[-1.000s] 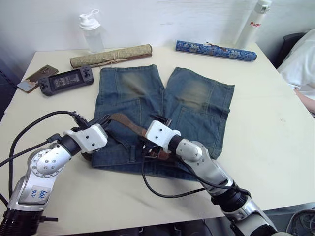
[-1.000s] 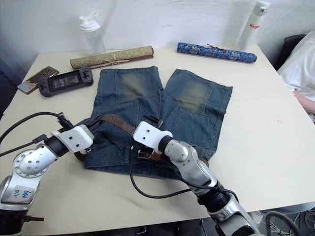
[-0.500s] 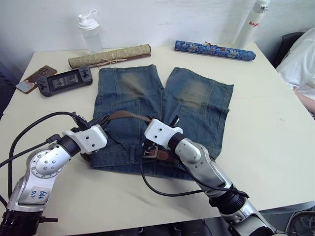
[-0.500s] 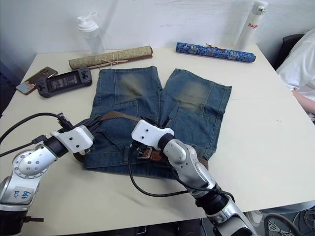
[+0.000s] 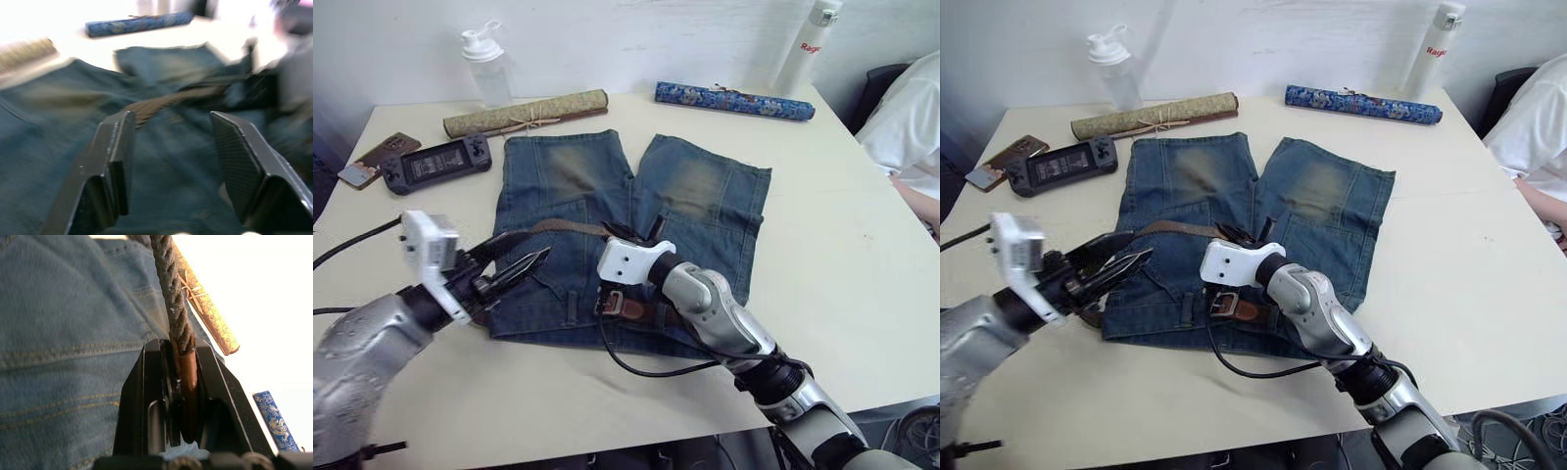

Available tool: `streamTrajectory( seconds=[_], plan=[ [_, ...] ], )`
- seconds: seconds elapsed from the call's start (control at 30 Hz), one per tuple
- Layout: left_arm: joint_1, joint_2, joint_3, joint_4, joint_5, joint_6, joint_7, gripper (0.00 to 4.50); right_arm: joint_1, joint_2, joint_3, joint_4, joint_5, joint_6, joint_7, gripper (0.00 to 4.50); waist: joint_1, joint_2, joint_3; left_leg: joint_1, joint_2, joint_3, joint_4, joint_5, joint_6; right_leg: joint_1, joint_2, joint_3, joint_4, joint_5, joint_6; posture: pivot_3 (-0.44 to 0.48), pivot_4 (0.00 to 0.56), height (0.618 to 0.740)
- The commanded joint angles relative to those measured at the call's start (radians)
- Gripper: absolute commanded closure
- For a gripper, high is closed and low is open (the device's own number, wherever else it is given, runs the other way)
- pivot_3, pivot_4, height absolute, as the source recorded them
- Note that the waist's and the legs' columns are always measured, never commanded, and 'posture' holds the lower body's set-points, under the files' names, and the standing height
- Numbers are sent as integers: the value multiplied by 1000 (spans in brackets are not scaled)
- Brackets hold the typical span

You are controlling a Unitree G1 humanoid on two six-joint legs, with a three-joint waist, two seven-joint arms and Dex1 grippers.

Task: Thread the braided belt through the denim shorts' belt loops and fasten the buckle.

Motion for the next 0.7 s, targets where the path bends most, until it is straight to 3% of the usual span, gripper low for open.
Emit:
streamTrajectory(
  seconds=[0.03,0.13,0.33,0.43,0.7],
  plan=[
    [127,-48,-12,-12,-522,-26,227,1745,-50,29,24,25,-34,-76,-18,4500,-2,0,0,0,0,0,0,0,0,0,0,0,0,0,0,0,150,717],
    [141,-175,-138,5,-707,-158,512,1745,-70,39,44,58,-73,-135,-49,4500,1,0,0,0,0,-1,2,0,0,1,0,1,0,0,0,0,150,717],
    [58,-439,-267,-9,-734,-343,891,1745,-68,52,48,87,-137,-213,-114,4500,11,-1,-1,1,-3,-11,8,-1,0,11,2,3,-4,0,0,0,150,717],
    [27,-492,-266,-15,-734,-381,958,1745,-67,55,49,86,-159,-225,-122,4500,9,-2,-1,1,-3,-14,8,0,0,13,4,1,-4,0,0,0,150,717],
    [29,-508,-227,-2,-734,-375,940,1745,-60,61,46,98,-176,-229,-120,4500,9,-2,-1,1,-2,-14,8,0,0,14,12,0,-5,0,0,0,150,717]
  ],
)
